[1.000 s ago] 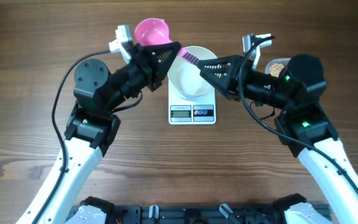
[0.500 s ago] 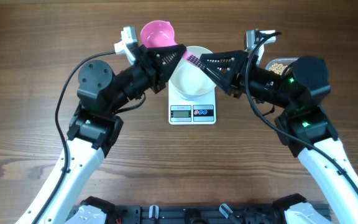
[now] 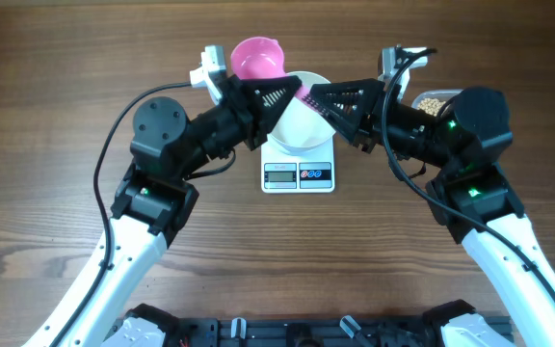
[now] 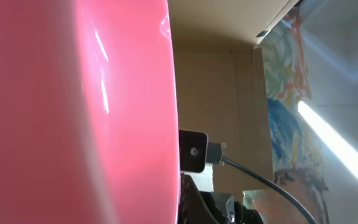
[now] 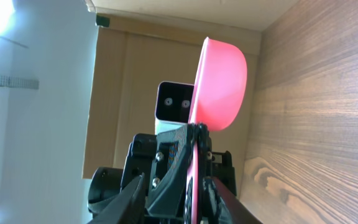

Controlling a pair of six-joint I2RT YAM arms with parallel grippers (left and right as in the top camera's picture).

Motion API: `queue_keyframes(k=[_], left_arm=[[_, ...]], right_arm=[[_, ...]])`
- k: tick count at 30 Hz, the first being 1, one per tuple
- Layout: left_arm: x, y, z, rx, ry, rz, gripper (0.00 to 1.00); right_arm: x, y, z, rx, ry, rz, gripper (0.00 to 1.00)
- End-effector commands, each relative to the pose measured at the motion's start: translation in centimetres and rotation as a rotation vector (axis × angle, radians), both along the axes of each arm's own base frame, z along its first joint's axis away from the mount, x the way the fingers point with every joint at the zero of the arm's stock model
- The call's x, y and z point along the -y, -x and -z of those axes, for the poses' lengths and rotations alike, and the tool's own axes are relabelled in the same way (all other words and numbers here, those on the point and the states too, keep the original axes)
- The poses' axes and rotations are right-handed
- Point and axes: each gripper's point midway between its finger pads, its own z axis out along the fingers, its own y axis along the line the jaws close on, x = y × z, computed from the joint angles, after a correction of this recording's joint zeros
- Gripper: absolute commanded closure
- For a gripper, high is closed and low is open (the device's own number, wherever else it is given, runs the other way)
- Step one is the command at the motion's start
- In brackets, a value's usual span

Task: Scoop item into bowl and weigh 150g on scale
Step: 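Grasp the scoop handle with the right gripper above the bowl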

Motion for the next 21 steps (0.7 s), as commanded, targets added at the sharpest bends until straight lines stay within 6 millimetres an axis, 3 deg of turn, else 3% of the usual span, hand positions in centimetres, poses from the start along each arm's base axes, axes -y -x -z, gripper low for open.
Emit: queue_keyframes(k=[1,17,21], left_arm=[[0.2,0.1,-0.9,0.018,0.013,-0.013,0.96],[0.2,0.1,-0.9,0.018,0.013,-0.008,0.96],[0.3,0.2,-0.9,0.018,0.013,-0.001,0.96]], right_arm=[[-0.1,-0.2,-0.6,0.002,-0.01,0.005,0.73],[-0.1,-0.6,0.0,0.003,0.01,0.018,0.96],[0.2,-1.1,1.0,0.003,0.05,0.053,0.95]])
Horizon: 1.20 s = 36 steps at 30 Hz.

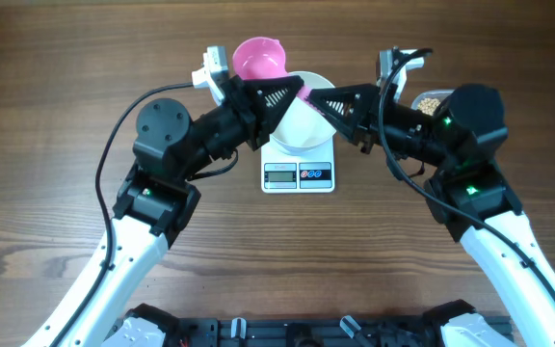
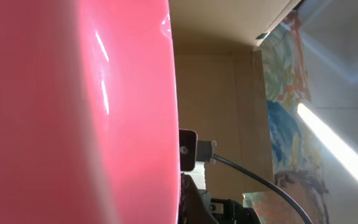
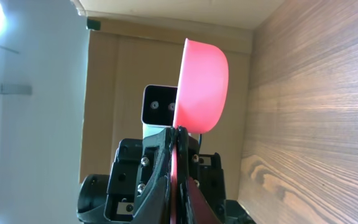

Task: Scoop item into bowl and weigh 150g on scale

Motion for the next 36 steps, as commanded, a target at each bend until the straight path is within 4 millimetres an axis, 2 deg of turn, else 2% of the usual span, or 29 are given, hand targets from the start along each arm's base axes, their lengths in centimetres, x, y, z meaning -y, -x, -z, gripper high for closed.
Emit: queue_keyframes(k=[1,2,3,5,6,7,8,10,14,18,22,26,31,36], left_arm=[[0.1,0.2,-0.9,0.019,0.01,0.007,0.96],[0.1,0.2,-0.9,0.019,0.01,0.007,0.96],[0.1,0.2,-0.9,0.019,0.009,0.007,0.9],[0.2,0.4,-0.9,0.019,0.009,0.015,0.73],[0.2,0.4,-0.9,0.026,0.004,0.019,0.5],[0.3,0.5,-0.8,0.028,0.002,0.023,0.33],[0.3,0.5,-0.8,0.024,0.0,0.026,0.19],[0.4,0.6,-0.4,0.029,-0.02,0.029,0.0],[0.4,0.5,0.2,0.111,-0.099,0.024,0.0],[0.3,0.4,1.5,0.138,-0.175,0.02,0.0],[-0.6,-0.5,4.3,0.116,-0.304,-0.041,0.0],[-2.0,-1.1,7.5,0.128,-0.49,-0.094,0.0],[-4.1,-0.7,12.0,0.067,-0.712,-0.105,0.0],[-6.5,0.2,15.6,-0.027,-0.885,-0.12,0.0]], right_arm=[[0.3,-0.8,0.1,0.033,0.036,0.05,0.96],[0.3,-0.9,0.1,0.042,0.042,0.053,0.96],[0.4,-0.9,0.1,0.054,0.047,0.059,0.96],[0.4,-1.0,0.1,0.073,0.058,0.064,0.95],[0.4,-1.1,0.2,0.08,0.063,0.065,0.95],[0.5,-1.2,0.2,0.089,0.069,0.073,0.95],[0.6,-1.3,0.2,0.093,0.071,0.079,0.95],[0.7,-1.4,0.1,0.094,0.072,0.088,0.96],[1.2,-2.0,0.1,0.109,0.081,0.121,0.95],[2.7,-2.6,-0.2,0.123,0.083,0.156,0.96],[4.1,-2.2,-2.1,0.183,0.054,0.157,0.95],[6.9,-2.2,-3.2,0.215,0.064,0.236,0.95],[10.9,-1.8,-3.8,0.248,0.128,0.344,0.95],[14.1,-2.0,-3.9,0.266,0.273,0.437,0.95]])
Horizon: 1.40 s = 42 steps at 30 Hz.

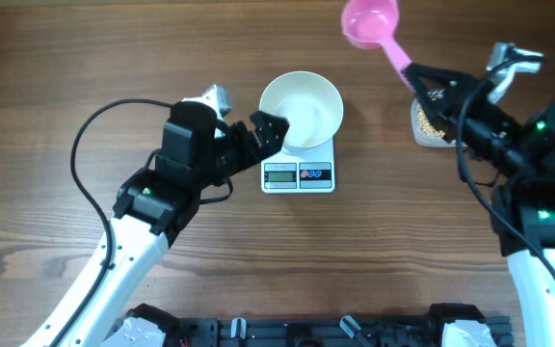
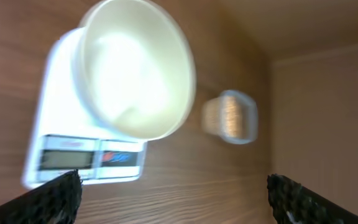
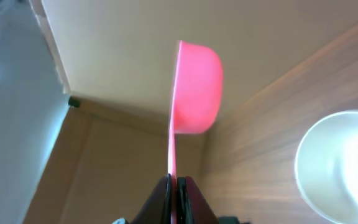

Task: Scoop item into bowl and weigh 150g on scale

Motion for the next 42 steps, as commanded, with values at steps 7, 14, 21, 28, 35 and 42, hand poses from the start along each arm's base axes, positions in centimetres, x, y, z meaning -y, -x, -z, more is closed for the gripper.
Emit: queue_keyframes(k=[7,14,21,28,35,42], left_arm=[[-2.3,1.2,2.5,-0.014,-0.215,0.026,0.03],[-2.4,1.5,2.8,-0.031,-0.221,0.028,0.0],[-2.5,1.8,3.1,-0.046,-0.225,0.032,0.0],[-2.1,2.8,3.6,-0.082,-0.224,0.079,0.28],[-1.7,3.6,4.0,-0.093,-0.238,0.126,0.1],[-1.8,4.0,4.7,-0.122,-0.253,0.134,0.69]], right_arm=[[7.6,0.6,0.3,-0.11,0.517,0.287,0.96],[9.4,1.2,5.2,-0.301,0.717,0.248,0.96],[9.5,1.9,8.4,-0.432,0.747,0.188,0.96],[10.2,2.5,9.0,-0.458,0.806,0.187,0.96],[10.6,2.6,9.2,-0.466,0.831,0.196,0.96],[11.9,1.2,8.9,-0.423,0.911,0.237,0.96]])
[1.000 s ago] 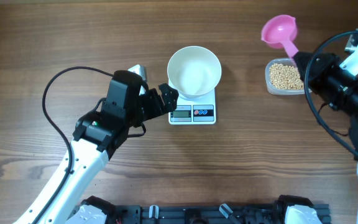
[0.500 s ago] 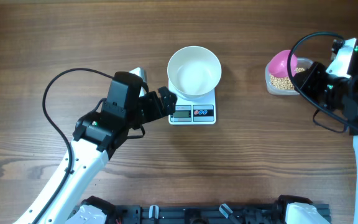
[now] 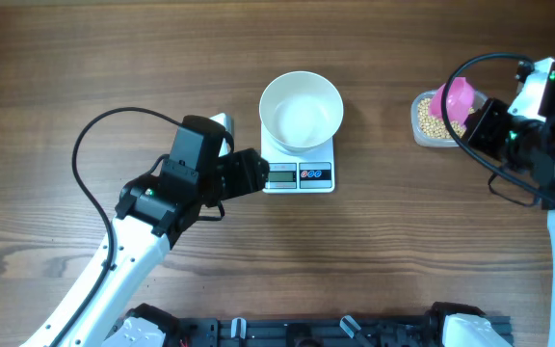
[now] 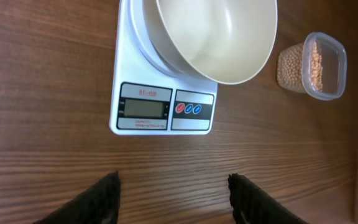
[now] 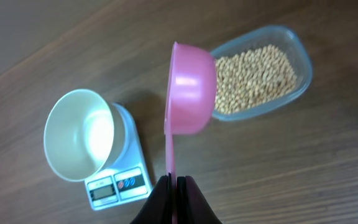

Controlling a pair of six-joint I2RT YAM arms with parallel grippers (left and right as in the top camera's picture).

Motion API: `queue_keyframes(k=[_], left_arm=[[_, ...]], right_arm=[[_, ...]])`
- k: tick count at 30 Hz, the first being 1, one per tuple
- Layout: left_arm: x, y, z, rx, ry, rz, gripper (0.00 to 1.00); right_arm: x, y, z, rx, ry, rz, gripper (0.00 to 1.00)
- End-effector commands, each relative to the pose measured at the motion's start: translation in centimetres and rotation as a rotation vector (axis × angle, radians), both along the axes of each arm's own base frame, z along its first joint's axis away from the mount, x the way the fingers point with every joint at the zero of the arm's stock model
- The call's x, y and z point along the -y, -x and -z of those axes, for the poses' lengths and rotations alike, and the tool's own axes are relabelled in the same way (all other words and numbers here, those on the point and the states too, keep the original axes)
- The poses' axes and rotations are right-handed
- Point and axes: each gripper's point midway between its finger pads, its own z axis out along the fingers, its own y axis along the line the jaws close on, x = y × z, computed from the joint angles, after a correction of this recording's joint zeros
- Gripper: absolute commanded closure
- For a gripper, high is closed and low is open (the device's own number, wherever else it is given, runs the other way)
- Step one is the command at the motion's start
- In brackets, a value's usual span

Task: Scoop item into bowl and weigh 150g on scale

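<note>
An empty white bowl [image 3: 301, 108] sits on a white digital scale [image 3: 298, 175] at the table's middle. At the right, a clear tub of beans [image 3: 432, 120] stands on the wood. My right gripper [image 5: 173, 182] is shut on the thin handle of a pink scoop [image 5: 192, 87], whose cup [image 3: 454, 99] hangs over the tub, turned on its side. My left gripper [image 4: 173, 178] is open and empty, low over the table just in front of the scale [image 4: 165, 109], with the bowl [image 4: 215, 34] beyond.
Bare wooden table [image 3: 85, 58] all round. The left arm [image 3: 176, 183] lies left of the scale; its black cable loops out to the left. The right arm [image 3: 538, 145] sits at the right edge behind the tub.
The right gripper has brought the scoop down from behind the tub to right over it. The left gripper has drawn back a little from the bowl to the scale's front left.
Both grippers met above the bowl, the pink scoop between them, the left holding its cup end and the right its handle. By the last earlier moment the left had let go and pulled away, the right carrying the scoop to the far right. Now the scoop hangs over the beans.
</note>
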Motion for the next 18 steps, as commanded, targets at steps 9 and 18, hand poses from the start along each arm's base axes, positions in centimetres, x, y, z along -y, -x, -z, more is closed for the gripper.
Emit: queue_keyframes(k=[9,18], left_arm=[[3.6,-0.2,1.1,0.078,-0.058,0.204,0.96],[7.1,-1.9,3.1,0.215,-0.209,0.211,0.96]], right_arm=[[0.8,-2.9,-1.0,0.089,0.076,-0.039,0.96],[1.0,-3.7,-1.8,0.133,0.098,-0.042,0.96]])
